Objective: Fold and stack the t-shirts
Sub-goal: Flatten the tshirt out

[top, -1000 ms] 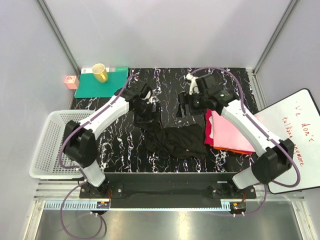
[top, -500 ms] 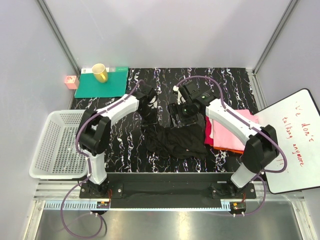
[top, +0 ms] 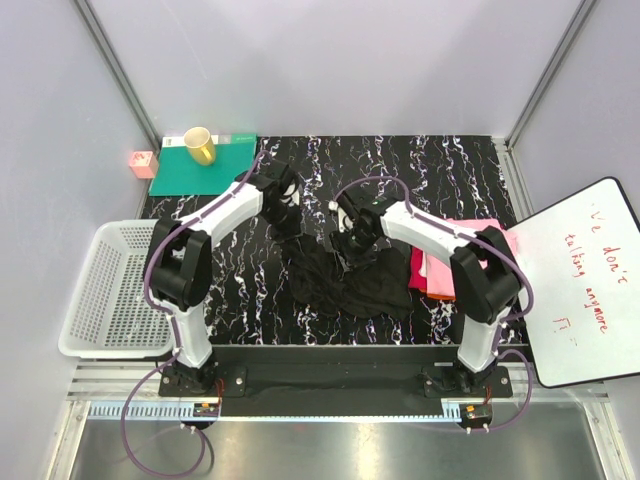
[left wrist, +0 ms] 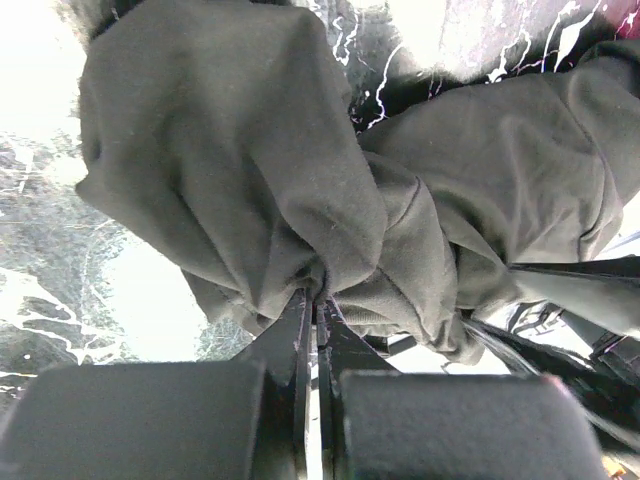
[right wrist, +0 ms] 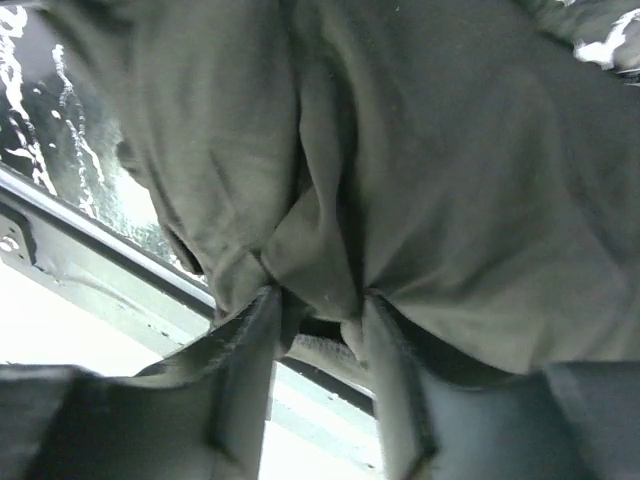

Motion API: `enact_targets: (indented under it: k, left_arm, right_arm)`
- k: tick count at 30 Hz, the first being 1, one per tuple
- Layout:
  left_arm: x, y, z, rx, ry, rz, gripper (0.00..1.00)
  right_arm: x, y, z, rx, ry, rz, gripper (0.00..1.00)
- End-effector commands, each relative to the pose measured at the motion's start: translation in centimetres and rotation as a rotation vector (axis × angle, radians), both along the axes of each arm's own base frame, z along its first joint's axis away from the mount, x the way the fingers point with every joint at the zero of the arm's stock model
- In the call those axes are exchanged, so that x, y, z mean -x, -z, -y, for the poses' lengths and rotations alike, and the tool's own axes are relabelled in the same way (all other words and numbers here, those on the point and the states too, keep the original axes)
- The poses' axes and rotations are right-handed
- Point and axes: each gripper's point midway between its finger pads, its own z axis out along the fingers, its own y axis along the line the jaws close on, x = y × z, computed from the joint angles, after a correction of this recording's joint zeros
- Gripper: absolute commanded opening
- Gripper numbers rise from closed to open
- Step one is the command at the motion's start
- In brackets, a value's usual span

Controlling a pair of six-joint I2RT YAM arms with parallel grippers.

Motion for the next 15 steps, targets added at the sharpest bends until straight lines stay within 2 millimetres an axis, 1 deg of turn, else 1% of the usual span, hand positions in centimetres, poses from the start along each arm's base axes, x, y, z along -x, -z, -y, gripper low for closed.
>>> enact_targets:
  k: [1,2,3,4,6,8,9,10,11,12,14,15]
  left_arm:
    - [-0.4,-2.3,0.2,0.044,0.012,0.065,0.0]
    - [-0.5,-2.4,0.0,0.043,0.008,0.069,0.0]
    - [-0.5,-2.6,0.0,0.045,0.007,0.071,0.0]
    - [-0.5,-2.7,-0.1,0.044,0.007,0.074,0.0]
    - [-0.6,-3.1,-0.7,0.033,0.003,0.087,0.0]
    - [-1.0,-3.6,-1.5,0.013,-0.015,0.111,0.0]
    - [-1.1,-4.5,-1.9,0.011,-0.021,0.13,0.0]
    - [-1.5,-5.0,-2.5,0.0,-0.034,0.152,0.0]
    - [-1.9,-6.0,-2.7,-0.001,-0.043,0.184,0.0]
    - [-2.1,-7.4,-3.0,0.003,-0.054,0.222,0.0]
    - [-3.0,-9.5,-3.6,-0.01,-0.082,0.297,0.0]
    - [-3.1,-11.1,-3.9,-0.004,-0.098,0.342,0.0]
  right_arm:
    - [0.7,1.4,-0.6,0.004,-0.021,-0.051,0.25]
    - [0.7,1.6,-0.5,0.016,-0.021,-0.051,0.12]
    - [0.6,1.7,-0.4,0.028,-0.017,-0.051,0.05]
    - [0.2,1.7,-0.1,0.05,-0.01,-0.038,0.0]
    - [-0.3,1.4,-0.1,0.059,-0.005,-0.016,0.0]
    - [-1.5,0.4,0.0,0.069,0.016,0.037,0.0]
    - [-2.5,-0.3,0.0,0.083,0.03,0.081,0.0]
    - [-3.0,-1.0,0.1,0.09,0.039,0.107,0.0]
    - [-3.5,-1.7,0.2,0.097,0.047,0.135,0.0]
    - [-4.7,-3.0,0.3,0.105,0.068,0.192,0.0]
    - [-5.7,-4.9,0.3,0.102,0.087,0.254,0.0]
    - [-6.8,-6.4,0.5,0.106,0.109,0.308,0.0]
